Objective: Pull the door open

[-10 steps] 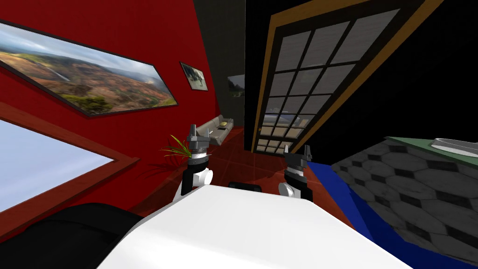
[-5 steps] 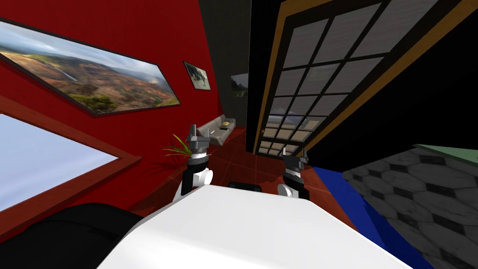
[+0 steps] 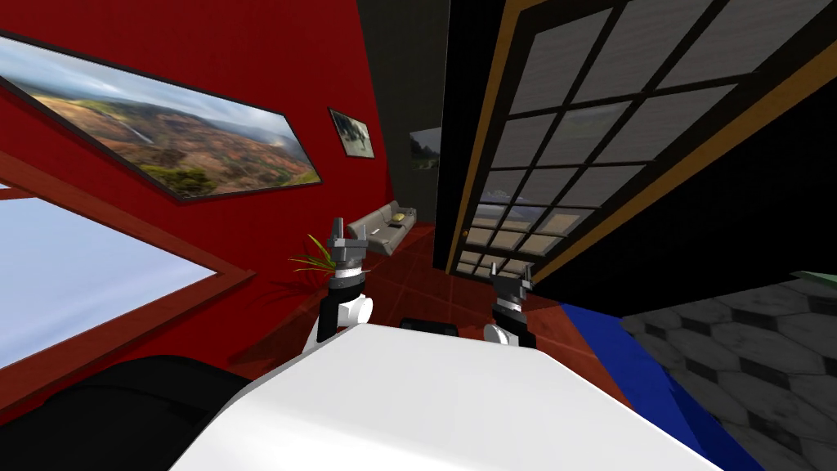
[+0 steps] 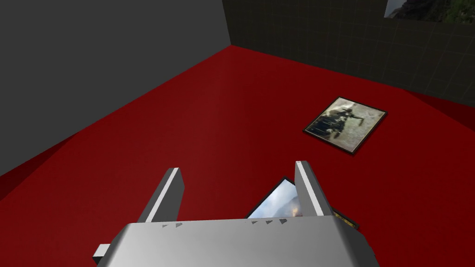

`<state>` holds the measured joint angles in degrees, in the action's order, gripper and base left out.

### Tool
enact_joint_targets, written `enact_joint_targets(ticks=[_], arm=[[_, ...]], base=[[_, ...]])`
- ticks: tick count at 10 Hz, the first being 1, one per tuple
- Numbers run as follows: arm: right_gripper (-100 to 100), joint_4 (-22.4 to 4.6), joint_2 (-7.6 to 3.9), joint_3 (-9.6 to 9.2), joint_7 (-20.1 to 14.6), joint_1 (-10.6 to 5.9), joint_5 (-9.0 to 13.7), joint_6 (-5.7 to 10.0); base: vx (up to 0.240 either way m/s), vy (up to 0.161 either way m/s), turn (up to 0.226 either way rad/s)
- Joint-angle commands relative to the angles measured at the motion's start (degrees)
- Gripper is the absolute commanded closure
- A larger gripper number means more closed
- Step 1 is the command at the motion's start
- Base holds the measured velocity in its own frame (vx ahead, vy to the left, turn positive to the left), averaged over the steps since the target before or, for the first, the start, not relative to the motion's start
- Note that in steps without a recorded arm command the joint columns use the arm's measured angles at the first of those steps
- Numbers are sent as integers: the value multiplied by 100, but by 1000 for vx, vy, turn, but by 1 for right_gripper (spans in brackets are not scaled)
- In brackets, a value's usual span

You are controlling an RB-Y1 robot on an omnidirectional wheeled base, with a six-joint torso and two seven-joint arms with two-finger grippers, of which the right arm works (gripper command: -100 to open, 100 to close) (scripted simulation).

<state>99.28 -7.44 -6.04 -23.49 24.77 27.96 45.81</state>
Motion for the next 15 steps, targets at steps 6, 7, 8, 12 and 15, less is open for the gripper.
enact_joint_targets(ticks=[6, 7, 8, 12, 15], arm=[[-100, -707, -159, -215, -781, -90, 570, 250], [-100, -816, -181, -248, -896, -105, 655, 289], [-100, -925, -204, -281, -1012, -120, 740, 327], [-100, -1355, -291, -410, -1466, -177, 1075, 479], [-100, -1673, -355, -506, -1803, -220, 1323, 591]], base=[[97, -13, 98], [106, -4, 100], [109, -8, 94], [96, -21, 95], [110, -24, 99]])
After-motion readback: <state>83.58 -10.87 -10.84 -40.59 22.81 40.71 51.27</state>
